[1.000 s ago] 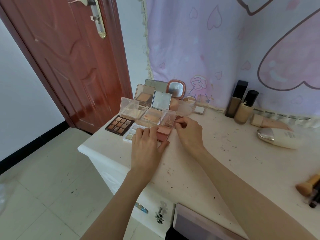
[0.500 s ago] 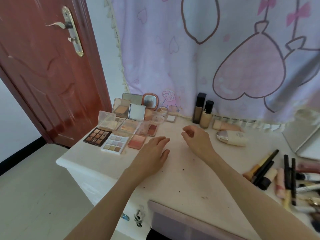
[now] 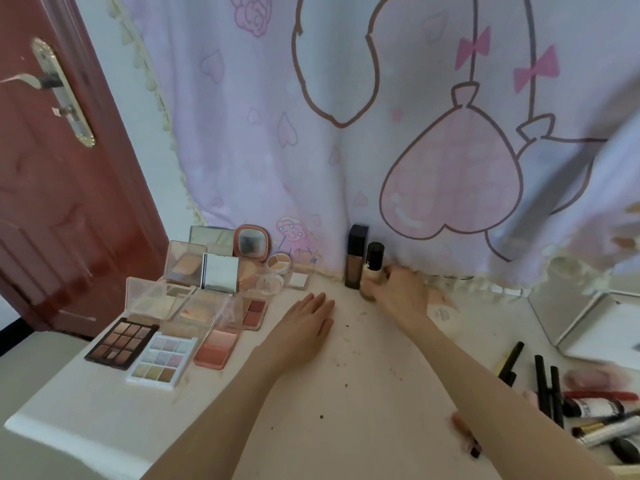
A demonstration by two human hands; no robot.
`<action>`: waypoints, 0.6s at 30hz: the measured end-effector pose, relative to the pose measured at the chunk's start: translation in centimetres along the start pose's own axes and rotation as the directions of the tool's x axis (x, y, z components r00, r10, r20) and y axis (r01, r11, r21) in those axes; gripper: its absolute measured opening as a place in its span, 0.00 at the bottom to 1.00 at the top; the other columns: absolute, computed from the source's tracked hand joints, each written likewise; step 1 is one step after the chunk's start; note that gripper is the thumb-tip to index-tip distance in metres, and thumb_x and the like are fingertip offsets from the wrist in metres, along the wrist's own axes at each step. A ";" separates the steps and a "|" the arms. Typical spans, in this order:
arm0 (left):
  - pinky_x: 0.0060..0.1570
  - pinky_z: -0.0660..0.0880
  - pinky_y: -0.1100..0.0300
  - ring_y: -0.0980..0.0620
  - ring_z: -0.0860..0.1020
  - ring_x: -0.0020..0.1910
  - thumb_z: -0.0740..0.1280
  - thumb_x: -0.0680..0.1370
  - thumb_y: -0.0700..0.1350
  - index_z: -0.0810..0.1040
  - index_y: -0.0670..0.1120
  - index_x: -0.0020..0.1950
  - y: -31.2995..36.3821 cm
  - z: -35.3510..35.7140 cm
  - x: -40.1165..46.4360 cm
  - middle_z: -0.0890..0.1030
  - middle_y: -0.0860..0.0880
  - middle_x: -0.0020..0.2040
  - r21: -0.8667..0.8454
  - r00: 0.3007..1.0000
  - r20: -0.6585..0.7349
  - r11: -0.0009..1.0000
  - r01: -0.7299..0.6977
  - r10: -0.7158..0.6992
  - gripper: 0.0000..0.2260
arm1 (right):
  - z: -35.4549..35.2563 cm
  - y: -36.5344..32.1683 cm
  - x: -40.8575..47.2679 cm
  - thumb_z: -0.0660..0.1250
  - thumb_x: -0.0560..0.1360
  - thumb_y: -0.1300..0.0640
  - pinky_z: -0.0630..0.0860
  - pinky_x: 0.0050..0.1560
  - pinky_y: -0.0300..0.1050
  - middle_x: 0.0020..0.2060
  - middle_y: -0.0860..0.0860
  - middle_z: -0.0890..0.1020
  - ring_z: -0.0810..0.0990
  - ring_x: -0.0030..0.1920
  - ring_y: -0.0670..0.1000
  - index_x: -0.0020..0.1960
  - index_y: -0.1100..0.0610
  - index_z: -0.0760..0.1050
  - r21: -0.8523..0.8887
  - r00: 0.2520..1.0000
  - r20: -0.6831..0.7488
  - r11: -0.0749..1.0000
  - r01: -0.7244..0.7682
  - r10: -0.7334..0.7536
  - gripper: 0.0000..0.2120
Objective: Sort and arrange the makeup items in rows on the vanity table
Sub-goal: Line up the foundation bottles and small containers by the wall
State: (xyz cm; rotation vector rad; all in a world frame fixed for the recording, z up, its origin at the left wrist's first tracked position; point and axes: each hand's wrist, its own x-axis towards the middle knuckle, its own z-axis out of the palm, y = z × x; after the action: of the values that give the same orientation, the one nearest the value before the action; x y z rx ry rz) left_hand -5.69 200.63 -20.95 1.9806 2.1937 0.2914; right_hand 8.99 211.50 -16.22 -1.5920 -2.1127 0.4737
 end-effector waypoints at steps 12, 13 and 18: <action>0.70 0.45 0.63 0.55 0.51 0.75 0.48 0.83 0.49 0.58 0.52 0.75 -0.2 0.6 0.1 0.56 0.54 0.76 -0.040 0.991 -0.133 0.999 0.003 -0.009 0.19 | 0.3 0.9 -1.0 0.68 0.71 0.51 0.65 0.43 0.46 0.40 0.52 0.79 0.73 0.48 0.57 0.44 0.56 0.73 0.276 0.991 -0.112 0.955 0.107 -0.078 0.09; 0.70 0.47 0.63 0.55 0.53 0.74 0.49 0.83 0.49 0.60 0.51 0.74 -0.2 0.1 0.2 0.58 0.53 0.75 -0.099 0.995 -0.093 0.995 0.012 -0.021 0.19 | -0.2 1.1 -1.4 0.68 0.71 0.51 0.66 0.40 0.44 0.37 0.49 0.77 0.74 0.44 0.54 0.43 0.54 0.72 0.362 0.991 -0.094 0.924 0.122 -0.094 0.08; 0.61 0.64 0.63 0.52 0.72 0.63 0.54 0.82 0.47 0.69 0.47 0.69 1.1 -4.3 -0.3 0.73 0.48 0.67 -0.419 0.984 -0.144 0.907 0.037 -0.106 0.16 | -4.0 0.7 -4.3 0.67 0.71 0.53 0.68 0.32 0.31 0.25 0.40 0.73 0.72 0.26 0.39 0.34 0.43 0.69 0.636 0.973 0.093 0.765 0.105 -0.211 0.10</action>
State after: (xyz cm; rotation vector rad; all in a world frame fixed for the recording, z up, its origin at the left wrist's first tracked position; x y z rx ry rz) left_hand -5.68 200.33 -16.54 1.6880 2.0678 0.8615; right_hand 12.72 207.61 -13.88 -0.9992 -1.8765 1.1426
